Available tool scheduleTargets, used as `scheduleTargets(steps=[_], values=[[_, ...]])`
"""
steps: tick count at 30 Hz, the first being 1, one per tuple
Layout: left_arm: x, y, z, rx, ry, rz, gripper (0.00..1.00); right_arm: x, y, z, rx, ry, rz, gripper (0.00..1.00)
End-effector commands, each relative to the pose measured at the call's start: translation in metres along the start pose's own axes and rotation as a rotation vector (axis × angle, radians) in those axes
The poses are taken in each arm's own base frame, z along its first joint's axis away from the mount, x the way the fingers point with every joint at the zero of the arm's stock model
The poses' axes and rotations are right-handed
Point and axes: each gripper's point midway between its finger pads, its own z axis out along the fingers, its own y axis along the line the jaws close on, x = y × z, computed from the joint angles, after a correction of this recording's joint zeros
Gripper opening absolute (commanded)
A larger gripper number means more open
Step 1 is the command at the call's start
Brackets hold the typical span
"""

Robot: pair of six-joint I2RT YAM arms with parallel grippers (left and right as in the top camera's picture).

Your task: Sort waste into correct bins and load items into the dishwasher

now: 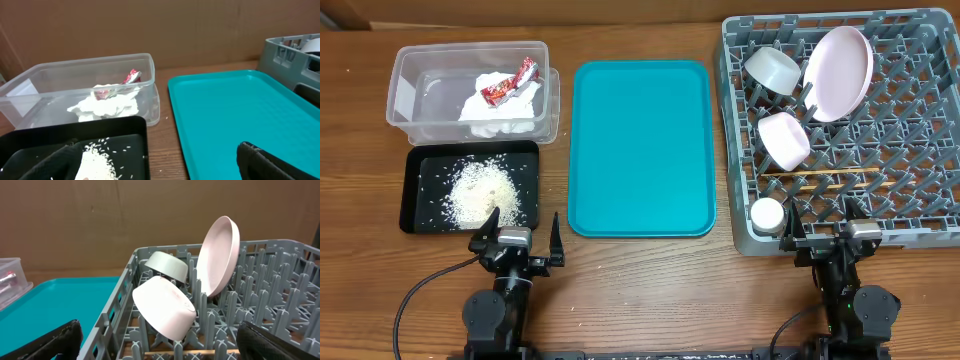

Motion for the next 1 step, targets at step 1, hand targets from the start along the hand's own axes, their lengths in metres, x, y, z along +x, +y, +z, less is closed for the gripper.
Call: scheduleTargets(steps=[1], values=[[0.0001,0.0033,-0.0003,-0.017,-0.006,0.012,1.0,0.0013,-0.0002,-0.0001,0.0,-0.006,-0.001,1.0]])
